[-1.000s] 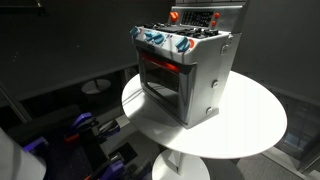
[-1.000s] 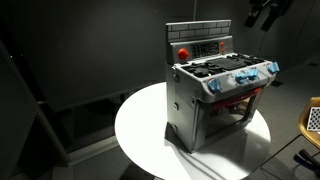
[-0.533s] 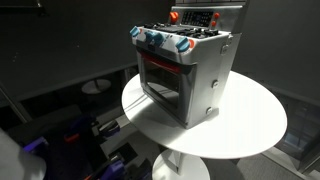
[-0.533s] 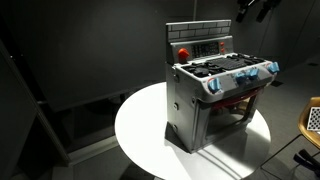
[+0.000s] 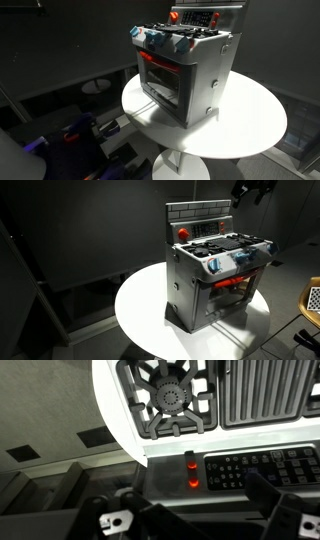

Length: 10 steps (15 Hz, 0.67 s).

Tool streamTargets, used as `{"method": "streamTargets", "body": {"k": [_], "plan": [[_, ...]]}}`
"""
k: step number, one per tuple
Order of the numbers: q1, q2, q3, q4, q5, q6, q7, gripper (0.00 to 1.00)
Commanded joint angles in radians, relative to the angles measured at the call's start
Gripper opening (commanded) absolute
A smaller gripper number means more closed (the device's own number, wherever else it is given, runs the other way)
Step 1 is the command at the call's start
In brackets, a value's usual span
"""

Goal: Press the top right button on the stove

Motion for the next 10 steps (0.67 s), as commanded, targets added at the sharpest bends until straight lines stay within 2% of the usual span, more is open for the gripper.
{"method": "streamTargets", "body": {"k": [1, 4, 10], "plan": [[-0.003, 0.080, -0.024, 0.072, -0.067, 0.010, 0.071, 1.00], [0.004, 0.128, -0.051, 0.100, -0.101, 0.019, 0.106, 1.00], [0.021, 0.209, -0.091, 0.159, -0.099, 0.011, 0.122, 1.00]]}}
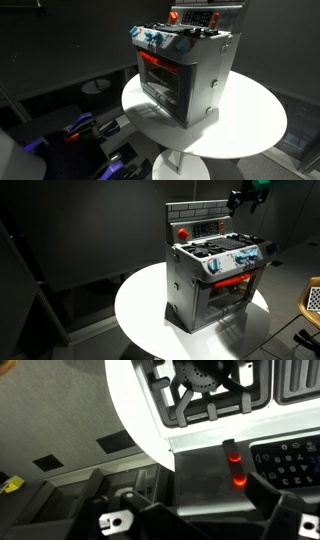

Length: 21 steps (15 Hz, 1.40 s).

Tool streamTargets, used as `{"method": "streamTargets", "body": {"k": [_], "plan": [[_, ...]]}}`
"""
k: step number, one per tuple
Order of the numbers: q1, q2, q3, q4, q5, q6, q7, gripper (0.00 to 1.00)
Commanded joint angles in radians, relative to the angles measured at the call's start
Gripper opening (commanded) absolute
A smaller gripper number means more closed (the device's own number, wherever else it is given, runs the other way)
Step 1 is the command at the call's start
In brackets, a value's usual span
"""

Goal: Press the top right button on the stove

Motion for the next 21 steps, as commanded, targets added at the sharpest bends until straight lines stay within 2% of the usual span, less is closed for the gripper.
{"method": "streamTargets", "body": {"k": [1, 21], "plan": [[0.023, 0.055, -0.030, 0.060, -0.019, -0.008, 0.032, 1.00], [0.076, 0.193, -0.083, 0.175, 0.009, 0.001, 0.011, 1.00]]}}
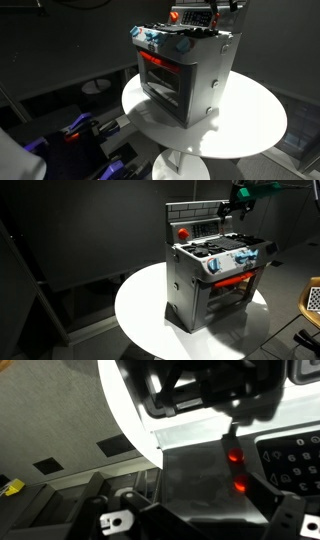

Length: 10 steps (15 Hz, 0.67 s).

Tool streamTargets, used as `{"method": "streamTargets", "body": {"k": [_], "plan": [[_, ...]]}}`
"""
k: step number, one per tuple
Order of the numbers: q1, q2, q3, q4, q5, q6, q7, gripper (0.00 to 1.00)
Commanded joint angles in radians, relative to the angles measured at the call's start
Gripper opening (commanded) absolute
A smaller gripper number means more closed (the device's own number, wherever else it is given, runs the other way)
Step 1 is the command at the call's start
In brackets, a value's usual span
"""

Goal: Press the top right button on the stove

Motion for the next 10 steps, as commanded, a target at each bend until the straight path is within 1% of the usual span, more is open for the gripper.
{"method": "streamTargets", "body": {"k": [1, 10], "plan": [[0.014, 0.038, -0.021, 0.048, 0.009, 0.001, 0.003, 1.00], [0.017, -0.022, -0.022, 0.008, 0.022, -0.024, -0.007, 1.00]]}}
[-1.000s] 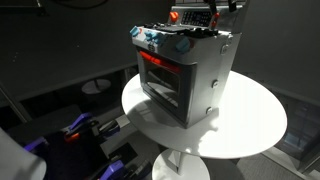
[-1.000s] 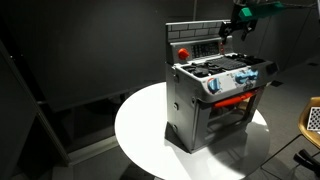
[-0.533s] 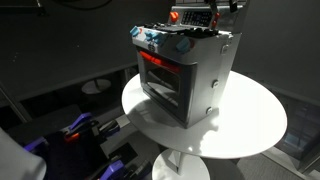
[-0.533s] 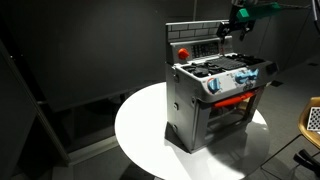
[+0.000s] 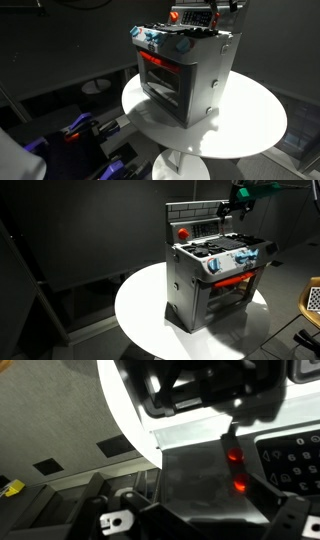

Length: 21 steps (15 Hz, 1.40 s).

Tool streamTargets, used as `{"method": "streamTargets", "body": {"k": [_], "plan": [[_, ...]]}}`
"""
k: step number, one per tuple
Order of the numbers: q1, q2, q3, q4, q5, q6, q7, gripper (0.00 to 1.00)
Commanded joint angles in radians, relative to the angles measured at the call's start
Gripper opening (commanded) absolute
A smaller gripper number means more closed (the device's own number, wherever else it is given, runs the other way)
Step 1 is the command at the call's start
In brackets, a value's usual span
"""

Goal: Press the top right button on the stove

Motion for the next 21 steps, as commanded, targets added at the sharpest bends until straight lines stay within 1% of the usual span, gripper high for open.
{"method": "streamTargets", "body": {"k": [1, 5, 11, 21], "plan": [[0.010, -0.034, -0.014, 0.000, 0.018, -0.027, -0.008, 1.00], [0.009, -0.057, -0.016, -0.004, 0.010, -0.056, -0.001, 1.00], [0.008, -0.061, -0.012, -0.010, 0.007, -0.090, -0.001, 1.00], [0.013, -0.047, -0.010, -0.008, 0.007, -0.086, -0.001, 1.00]]}}
